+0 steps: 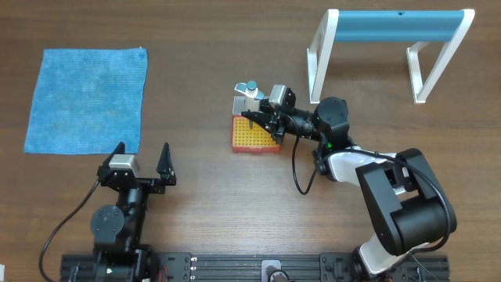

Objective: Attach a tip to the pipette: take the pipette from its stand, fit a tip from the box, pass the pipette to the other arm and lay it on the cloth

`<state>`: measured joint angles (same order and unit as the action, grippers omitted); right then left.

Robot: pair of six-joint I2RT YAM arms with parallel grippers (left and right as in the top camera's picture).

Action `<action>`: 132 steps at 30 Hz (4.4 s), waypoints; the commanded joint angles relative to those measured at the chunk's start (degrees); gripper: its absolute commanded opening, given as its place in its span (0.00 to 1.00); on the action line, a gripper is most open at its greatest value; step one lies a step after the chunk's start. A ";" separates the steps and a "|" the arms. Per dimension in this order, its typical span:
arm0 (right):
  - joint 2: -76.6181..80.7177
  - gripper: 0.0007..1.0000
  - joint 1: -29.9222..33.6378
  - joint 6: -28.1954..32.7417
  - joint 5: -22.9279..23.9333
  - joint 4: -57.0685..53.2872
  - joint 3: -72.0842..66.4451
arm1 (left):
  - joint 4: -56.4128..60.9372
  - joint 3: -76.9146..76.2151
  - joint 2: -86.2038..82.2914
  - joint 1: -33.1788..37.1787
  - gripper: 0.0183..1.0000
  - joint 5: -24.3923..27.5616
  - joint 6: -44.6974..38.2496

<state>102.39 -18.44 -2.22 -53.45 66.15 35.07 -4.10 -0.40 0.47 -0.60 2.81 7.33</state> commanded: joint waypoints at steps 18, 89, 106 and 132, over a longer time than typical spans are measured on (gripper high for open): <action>-0.20 0.08 0.20 -3.10 -0.20 3.67 -1.11 | -0.39 0.09 -0.28 -0.22 1.00 0.24 -0.72; -19.23 0.07 0.02 -22.36 -18.62 -30.84 17.35 | -0.39 0.09 -0.28 -0.22 1.00 0.24 -0.72; -19.23 0.07 -3.15 -33.81 -25.90 -33.18 17.29 | 21.88 -0.15 -0.22 -0.17 1.00 23.65 65.64; -19.19 0.08 -7.41 -43.91 -21.99 -33.16 17.29 | 32.70 -43.89 63.56 -5.90 0.93 69.26 42.97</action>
<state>83.99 -24.34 -44.97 -76.44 32.56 51.66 28.21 -42.59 63.77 -6.33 72.47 51.20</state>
